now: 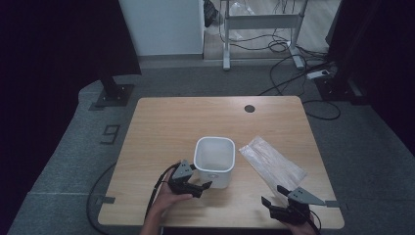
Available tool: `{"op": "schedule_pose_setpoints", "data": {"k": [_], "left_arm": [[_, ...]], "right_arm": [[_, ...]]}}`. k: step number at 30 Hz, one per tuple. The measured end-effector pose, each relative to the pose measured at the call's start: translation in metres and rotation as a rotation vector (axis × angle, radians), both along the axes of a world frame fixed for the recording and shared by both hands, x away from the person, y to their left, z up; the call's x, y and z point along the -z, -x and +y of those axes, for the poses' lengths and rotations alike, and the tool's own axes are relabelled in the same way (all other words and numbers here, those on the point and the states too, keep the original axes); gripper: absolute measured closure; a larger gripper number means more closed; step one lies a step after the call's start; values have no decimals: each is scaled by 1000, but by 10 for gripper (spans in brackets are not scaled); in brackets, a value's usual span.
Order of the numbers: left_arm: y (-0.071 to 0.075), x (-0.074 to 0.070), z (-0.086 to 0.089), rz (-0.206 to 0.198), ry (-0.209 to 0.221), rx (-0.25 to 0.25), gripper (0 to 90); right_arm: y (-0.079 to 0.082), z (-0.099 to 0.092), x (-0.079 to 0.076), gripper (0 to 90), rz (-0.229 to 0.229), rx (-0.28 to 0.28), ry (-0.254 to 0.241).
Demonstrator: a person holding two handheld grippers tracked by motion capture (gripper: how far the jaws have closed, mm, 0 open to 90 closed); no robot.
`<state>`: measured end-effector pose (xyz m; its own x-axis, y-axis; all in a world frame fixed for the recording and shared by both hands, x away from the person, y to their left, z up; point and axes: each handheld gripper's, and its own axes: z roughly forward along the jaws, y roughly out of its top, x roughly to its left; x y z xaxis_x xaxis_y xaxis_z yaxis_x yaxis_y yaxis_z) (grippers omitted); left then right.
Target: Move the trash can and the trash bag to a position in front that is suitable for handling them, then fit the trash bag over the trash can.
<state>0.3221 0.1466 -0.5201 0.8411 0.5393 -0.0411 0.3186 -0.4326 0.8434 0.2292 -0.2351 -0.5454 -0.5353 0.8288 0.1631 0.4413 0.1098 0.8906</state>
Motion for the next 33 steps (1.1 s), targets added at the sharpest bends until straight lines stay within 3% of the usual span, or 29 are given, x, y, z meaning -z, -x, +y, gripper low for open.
{"op": "schedule_pose_setpoints", "data": {"k": [8, 13, 18, 27, 33], "left_arm": [[12, -8, 12, 0, -9, -17, 141], [24, -11, 30, 1, 10, -79, 139], [28, -6, 42, 11, 0, -137, 139], [27, 1, 48, 31, -4, -173, 140], [27, 2, 49, 31, -23, -187, 139]], "right_arm": [[-3, 0, -2, 205, -2, 14, 0], [-4, 1, -2, 205, -1, 22, 6], [-5, -2, -6, 205, -9, 25, 13], [-8, -2, -10, 203, -15, 35, 38], [-9, -9, -13, 204, -17, 75, 71]]}}
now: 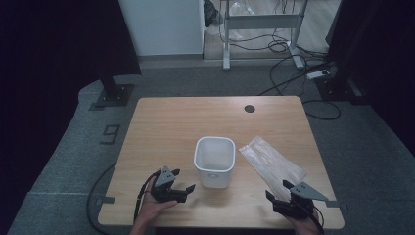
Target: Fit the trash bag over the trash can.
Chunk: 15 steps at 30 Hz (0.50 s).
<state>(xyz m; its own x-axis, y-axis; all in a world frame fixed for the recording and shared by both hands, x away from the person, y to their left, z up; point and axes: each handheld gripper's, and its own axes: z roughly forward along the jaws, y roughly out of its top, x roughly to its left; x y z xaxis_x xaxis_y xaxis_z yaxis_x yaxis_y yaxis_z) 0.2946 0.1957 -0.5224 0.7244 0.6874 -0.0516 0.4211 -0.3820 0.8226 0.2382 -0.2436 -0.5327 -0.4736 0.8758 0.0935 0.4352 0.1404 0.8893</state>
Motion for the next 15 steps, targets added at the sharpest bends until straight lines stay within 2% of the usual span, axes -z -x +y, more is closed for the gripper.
{"op": "schedule_pose_setpoints", "data": {"k": [4, 5, 8, 15], "left_arm": [[1, 3, 6, 4, 2, -23, 140], [1, 4, 9, 11, 3, -34, 139], [0, 6, 12, 19, 10, -50, 140], [-2, 9, 13, 22, 3, -75, 141]], "right_arm": [[-2, -11, 1, 209, 23, 38, -9], [-4, -15, 2, 215, 34, 62, 15], [-6, -18, 4, 227, 34, 82, 34], [-13, -23, 14, 224, 101, 79, 61]]}}
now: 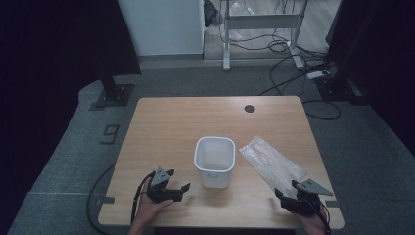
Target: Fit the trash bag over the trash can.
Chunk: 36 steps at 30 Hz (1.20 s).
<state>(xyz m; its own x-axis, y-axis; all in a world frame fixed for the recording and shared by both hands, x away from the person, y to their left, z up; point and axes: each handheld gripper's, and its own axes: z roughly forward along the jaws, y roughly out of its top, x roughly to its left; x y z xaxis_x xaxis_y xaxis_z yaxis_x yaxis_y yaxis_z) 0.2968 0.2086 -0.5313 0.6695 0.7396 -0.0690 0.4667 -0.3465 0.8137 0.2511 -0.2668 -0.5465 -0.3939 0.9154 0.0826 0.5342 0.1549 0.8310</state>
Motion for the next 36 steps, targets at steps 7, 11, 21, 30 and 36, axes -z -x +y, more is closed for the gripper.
{"op": "schedule_pose_setpoints", "data": {"k": [7, 11, 21, 30, 36], "left_arm": [[1, 2, -1, -4, -29, -3, 141], [2, 2, -2, -8, -36, -2, 140], [4, 1, -3, -8, -42, -4, 141], [6, -2, -1, 1, -18, -10, 172], [7, -6, -1, 33, 1, -38, 174]], "right_arm": [[-4, 3, 6, 233, 50, 10, 60], [-6, 4, 6, 249, 63, 5, 71], [-7, 7, 8, 302, 82, 8, 117], [-7, 0, 6, 811, 56, 33, 137], [-6, -7, 2, 887, 11, 56, 135]]}}
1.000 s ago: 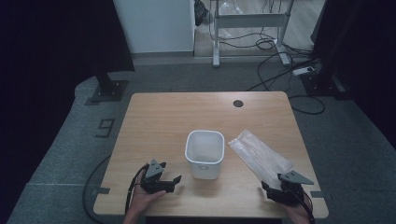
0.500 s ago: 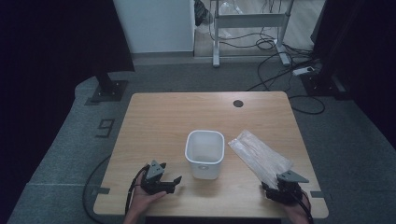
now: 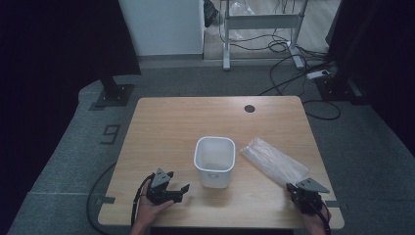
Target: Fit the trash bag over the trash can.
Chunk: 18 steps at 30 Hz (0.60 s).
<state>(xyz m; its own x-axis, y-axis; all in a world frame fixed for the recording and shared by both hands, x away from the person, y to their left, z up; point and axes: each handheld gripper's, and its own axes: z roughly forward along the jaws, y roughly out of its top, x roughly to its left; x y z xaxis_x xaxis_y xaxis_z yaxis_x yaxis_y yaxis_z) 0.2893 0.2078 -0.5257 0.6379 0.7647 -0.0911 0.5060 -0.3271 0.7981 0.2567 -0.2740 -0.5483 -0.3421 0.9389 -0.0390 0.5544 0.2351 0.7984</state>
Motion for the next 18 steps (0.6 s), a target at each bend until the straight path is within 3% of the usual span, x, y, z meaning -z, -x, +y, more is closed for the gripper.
{"op": "schedule_pose_setpoints", "data": {"k": [7, 11, 18], "left_arm": [[2, -17, -1, -16, 11, -22, 186], [3, -27, -2, -20, 11, -31, 215], [2, -51, -2, -45, 63, -26, 222]], "right_arm": [[7, -8, -18, 890, -92, 9, -53], [11, -8, -23, 890, -122, -1, -59], [19, -2, -43, 890, -181, -16, -79]]}}
